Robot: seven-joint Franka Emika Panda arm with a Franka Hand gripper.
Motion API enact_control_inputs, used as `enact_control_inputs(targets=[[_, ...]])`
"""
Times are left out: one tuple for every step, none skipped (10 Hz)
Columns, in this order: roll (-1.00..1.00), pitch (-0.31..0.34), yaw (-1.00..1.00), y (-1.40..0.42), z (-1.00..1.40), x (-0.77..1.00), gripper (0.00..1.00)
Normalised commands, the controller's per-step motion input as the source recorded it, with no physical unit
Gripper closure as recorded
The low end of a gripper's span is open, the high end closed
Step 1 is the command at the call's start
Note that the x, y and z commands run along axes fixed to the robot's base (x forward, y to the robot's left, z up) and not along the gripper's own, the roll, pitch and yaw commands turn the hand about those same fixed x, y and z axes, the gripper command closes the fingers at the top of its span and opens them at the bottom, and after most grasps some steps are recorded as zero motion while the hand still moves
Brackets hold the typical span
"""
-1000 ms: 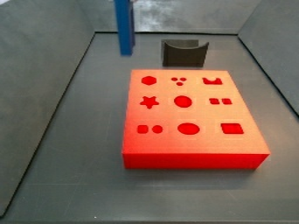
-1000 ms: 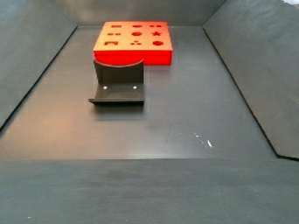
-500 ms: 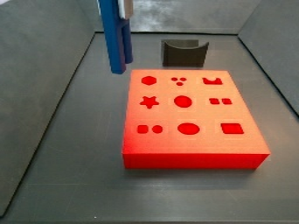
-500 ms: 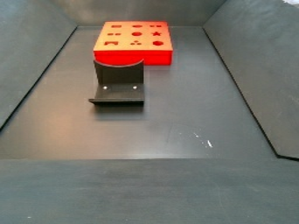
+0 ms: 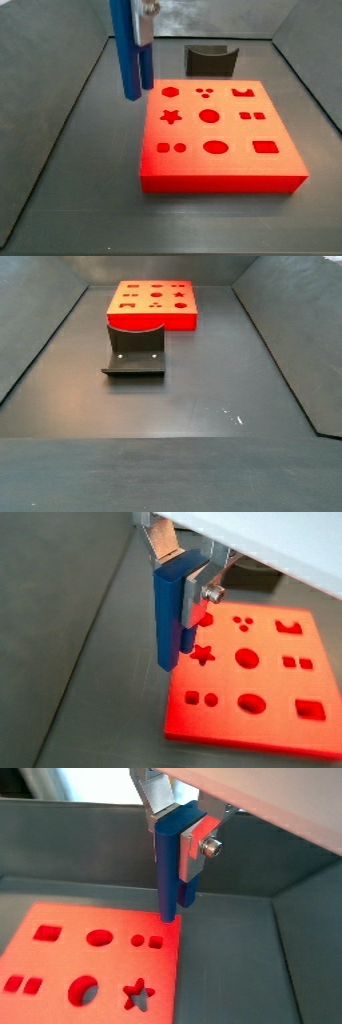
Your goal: Insert the square-circle object.
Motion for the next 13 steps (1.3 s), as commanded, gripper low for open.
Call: enact_control_inputs(targets=[[-0.01, 0.000, -1.00, 0.00, -0.06, 0.00, 1.00], [-0.03, 0.000, -1.00, 0.00, 0.00, 0.00, 1.00], [-0.05, 0.050, -1.00, 0.00, 0.02, 0.00, 1.00], [0.00, 0.067, -0.91, 0.00, 0.07, 0.01, 1.00], [0.00, 0.020, -0.93, -0.09, 0.11, 0.04, 1.00], [-0.01, 0.024, -0.78, -0.11, 0.16, 0.23, 1.00], [0.00, 0.101, -0.56, -0.17, 0.17, 0.37, 1.00], [0.00, 0.110, -0.45, -0.22, 0.17, 0.46, 1.00], [0.00, 0.116, -0.49, -0.19, 0.10, 0.41, 1.00], [0.01, 0.129, -0.51, -0.15, 0.01, 0.36, 1.00], [0.08, 0.156, -0.55, -0.08, 0.00, 0.28, 1.00], [0.15, 0.170, -0.67, 0.00, -0.18, 0.09, 1.00], [0.20, 0.163, -0.72, 0.00, -0.21, 0.00, 1.00]])
